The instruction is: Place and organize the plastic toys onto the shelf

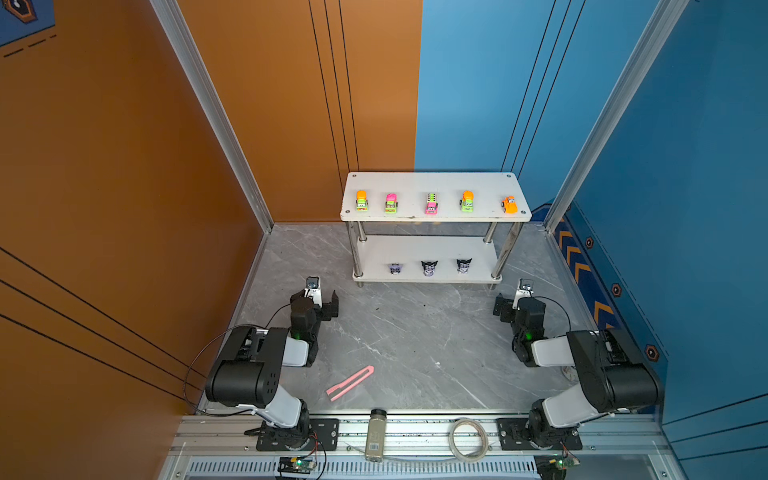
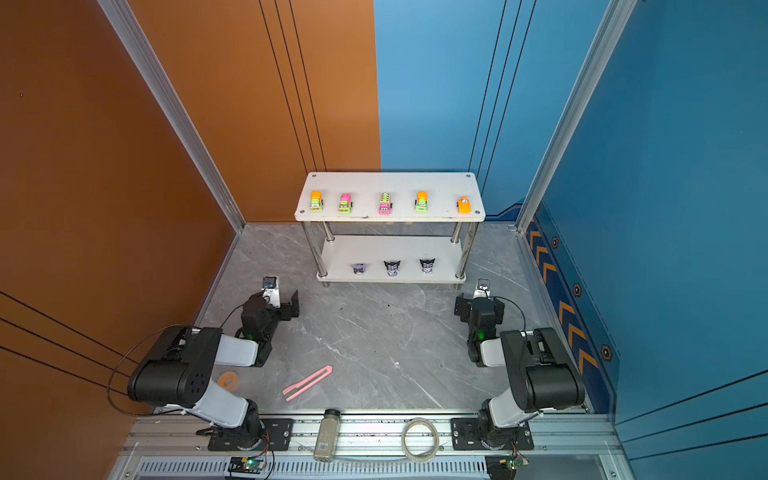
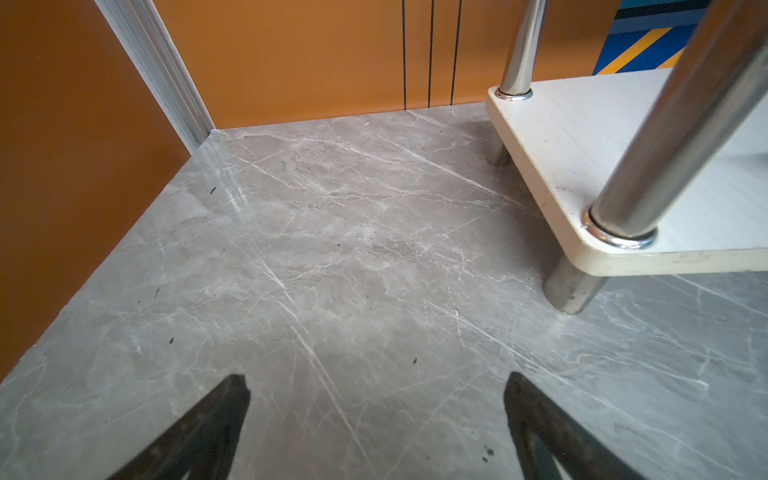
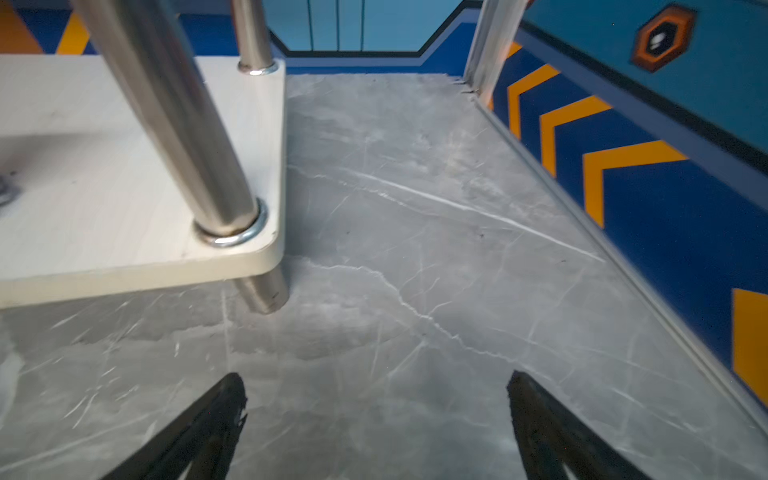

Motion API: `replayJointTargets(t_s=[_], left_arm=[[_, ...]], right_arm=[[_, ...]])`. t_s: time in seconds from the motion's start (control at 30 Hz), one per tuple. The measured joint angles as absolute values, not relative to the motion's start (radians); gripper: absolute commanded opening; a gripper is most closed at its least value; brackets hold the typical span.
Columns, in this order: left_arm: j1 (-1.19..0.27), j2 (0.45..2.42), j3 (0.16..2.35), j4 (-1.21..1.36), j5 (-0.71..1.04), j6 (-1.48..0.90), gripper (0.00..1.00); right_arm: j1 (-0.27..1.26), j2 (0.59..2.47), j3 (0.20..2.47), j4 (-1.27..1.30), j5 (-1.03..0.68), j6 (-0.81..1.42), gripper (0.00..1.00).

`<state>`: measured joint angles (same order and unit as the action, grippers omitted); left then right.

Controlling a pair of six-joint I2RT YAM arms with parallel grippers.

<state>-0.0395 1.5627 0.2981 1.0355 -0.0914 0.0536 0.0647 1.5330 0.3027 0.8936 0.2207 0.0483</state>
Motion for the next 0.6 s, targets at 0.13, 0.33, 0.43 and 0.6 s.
replayJointTargets(t_s=[0.13, 0.33, 0.43, 0.6], left_arm=[[-0.039, 1.563, 0.312, 1.026, -0.076, 0.051, 0.98], [-0.039, 1.563, 0.317, 1.016, -0.067, 0.051, 0.98], [-0.039, 1.563, 0.318, 1.009, -0.066, 0.051, 0.98], [-0.038, 1.563, 0.319, 1.001, -0.067, 0.05, 0.98]], right_arm=[[0.046, 1.534, 0.352, 0.896, 0.168, 0.047, 1.0], [0.075, 1.534, 0.359, 0.902, 0.195, 0.043, 1.0], [0.076, 1.534, 0.359, 0.902, 0.199, 0.041, 1.0], [0.038, 1.534, 0.372, 0.873, 0.163, 0.042, 1.0]])
